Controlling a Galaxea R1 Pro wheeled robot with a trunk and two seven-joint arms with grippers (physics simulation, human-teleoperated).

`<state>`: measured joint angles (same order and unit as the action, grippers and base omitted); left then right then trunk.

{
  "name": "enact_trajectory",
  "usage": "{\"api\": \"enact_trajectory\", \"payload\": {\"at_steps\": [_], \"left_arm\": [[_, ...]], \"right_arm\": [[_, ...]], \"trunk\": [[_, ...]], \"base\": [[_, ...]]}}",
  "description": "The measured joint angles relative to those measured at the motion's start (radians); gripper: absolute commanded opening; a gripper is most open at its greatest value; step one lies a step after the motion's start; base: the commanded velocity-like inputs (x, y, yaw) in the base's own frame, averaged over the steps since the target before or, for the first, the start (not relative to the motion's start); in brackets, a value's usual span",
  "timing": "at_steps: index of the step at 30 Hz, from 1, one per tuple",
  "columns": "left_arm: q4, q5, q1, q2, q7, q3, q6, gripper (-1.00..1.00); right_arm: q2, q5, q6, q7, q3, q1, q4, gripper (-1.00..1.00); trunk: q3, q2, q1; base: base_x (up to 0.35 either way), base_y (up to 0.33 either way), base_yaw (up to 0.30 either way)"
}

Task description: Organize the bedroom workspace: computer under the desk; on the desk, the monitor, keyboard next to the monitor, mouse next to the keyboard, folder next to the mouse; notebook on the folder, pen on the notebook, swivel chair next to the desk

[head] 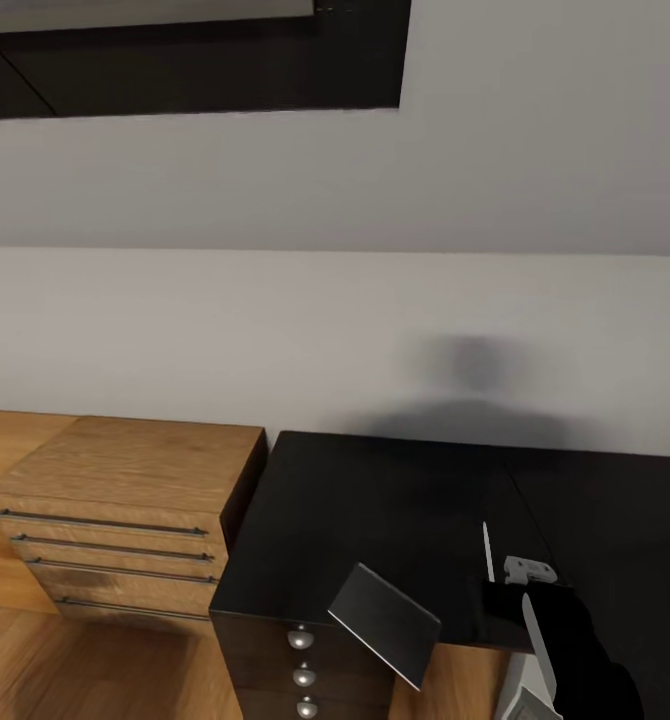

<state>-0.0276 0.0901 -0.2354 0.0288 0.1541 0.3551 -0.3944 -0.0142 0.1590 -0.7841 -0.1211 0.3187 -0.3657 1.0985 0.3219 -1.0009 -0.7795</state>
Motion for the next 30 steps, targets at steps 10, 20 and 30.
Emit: {"api": "enact_trajectory", "payload": {"at_steps": [10, 20, 30], "left_arm": [[0.0, 0.0, 0.0, 0.0, 0.0, 0.0, 0.0, 1.0], [0.0, 0.0, 0.0, 0.0, 0.0, 0.0, 0.0, 1.0], [0.0, 0.0, 0.0, 0.001, 0.0, 0.0, 0.0, 1.0]], "right_arm": [[0.0, 0.0, 0.0, 0.0, 0.0, 0.0, 0.0, -1.0], [-0.001, 0.0, 0.001, 0.0, 0.0, 0.0, -0.001, -1.0], [0.0, 0.0, 0.001, 0.0, 0.0, 0.0, -0.002, -1.0]], "trunk": [[0.031, -0.07, -0.038], [0.057, -0.126, -0.069], [0.057, -0.126, -0.069]], "base": [[0.0, 0.0, 0.0], [0.0, 0.0, 0.0], [0.0, 0.0, 0.0]]}}
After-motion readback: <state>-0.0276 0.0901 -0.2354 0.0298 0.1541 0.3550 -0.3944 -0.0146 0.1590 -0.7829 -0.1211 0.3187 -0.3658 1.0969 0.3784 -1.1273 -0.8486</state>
